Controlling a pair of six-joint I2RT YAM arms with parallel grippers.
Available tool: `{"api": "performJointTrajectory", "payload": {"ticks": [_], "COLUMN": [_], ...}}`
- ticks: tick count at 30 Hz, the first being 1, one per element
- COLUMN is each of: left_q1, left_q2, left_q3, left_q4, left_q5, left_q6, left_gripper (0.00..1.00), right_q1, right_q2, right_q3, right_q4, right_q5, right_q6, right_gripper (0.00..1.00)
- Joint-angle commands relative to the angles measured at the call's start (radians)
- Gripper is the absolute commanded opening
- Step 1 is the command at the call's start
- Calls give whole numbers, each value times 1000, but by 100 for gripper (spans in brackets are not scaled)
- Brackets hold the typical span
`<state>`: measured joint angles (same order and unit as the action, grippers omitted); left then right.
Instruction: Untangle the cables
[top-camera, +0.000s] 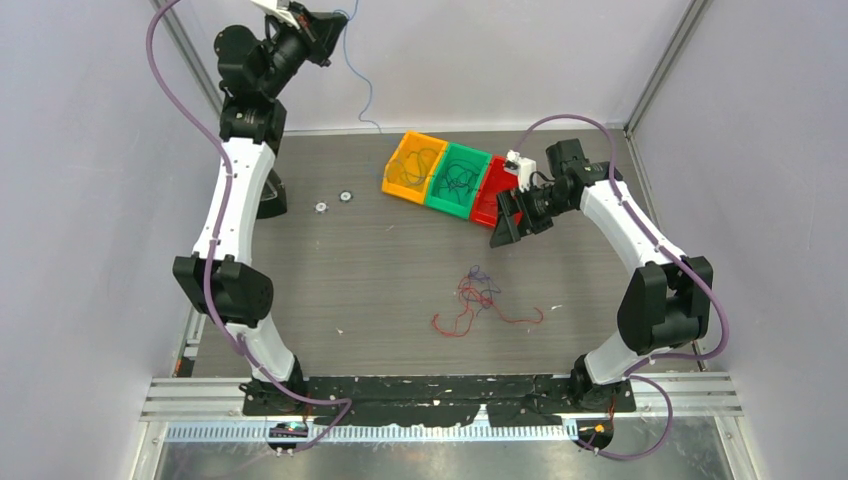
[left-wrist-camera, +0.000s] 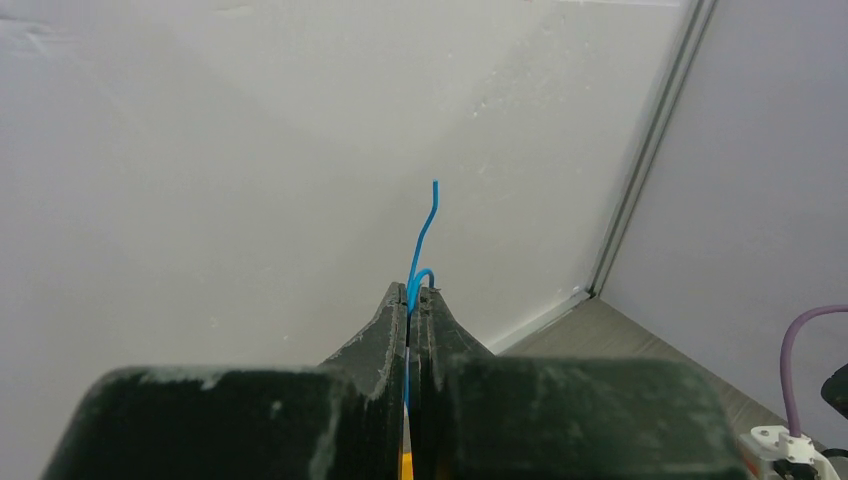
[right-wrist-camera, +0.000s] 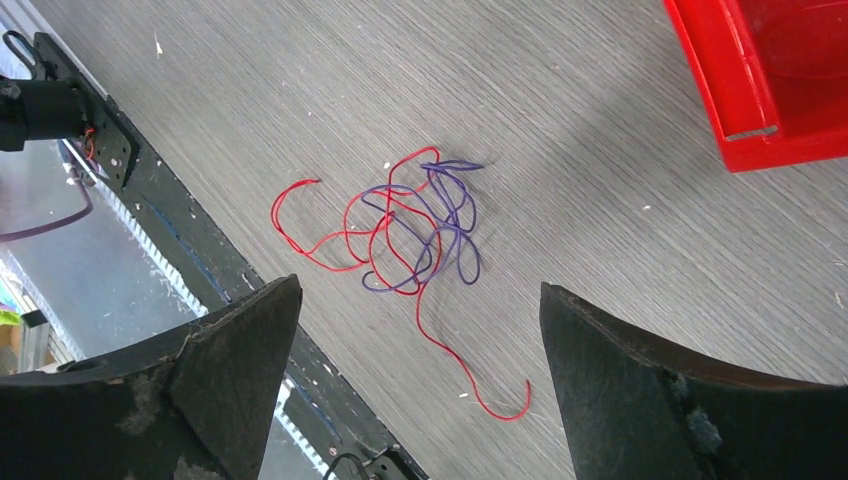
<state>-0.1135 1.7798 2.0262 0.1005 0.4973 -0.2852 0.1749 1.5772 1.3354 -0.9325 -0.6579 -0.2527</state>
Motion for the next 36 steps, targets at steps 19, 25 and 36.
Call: {"api": "performJointTrajectory", "payload": {"ticks": [19, 25, 36], "left_q1": [-98, -133, -202], "left_q2": [291, 323, 461], "left_q3": [2, -60, 35], "left_q4": [99, -56, -526], "left_q5": [-28, -17, -213], "left_q6": [251, 262, 461], "left_gripper": [0, 0, 0], "right_q1": [-10, -14, -25], "right_q2": [-3, -17, -13], "right_q3": [13, -3, -14], "right_q4": [1, 1, 2], "right_q5": [-39, -37, -88], "right_q6": [17, 14, 14], "right_gripper": [95, 95, 95]}}
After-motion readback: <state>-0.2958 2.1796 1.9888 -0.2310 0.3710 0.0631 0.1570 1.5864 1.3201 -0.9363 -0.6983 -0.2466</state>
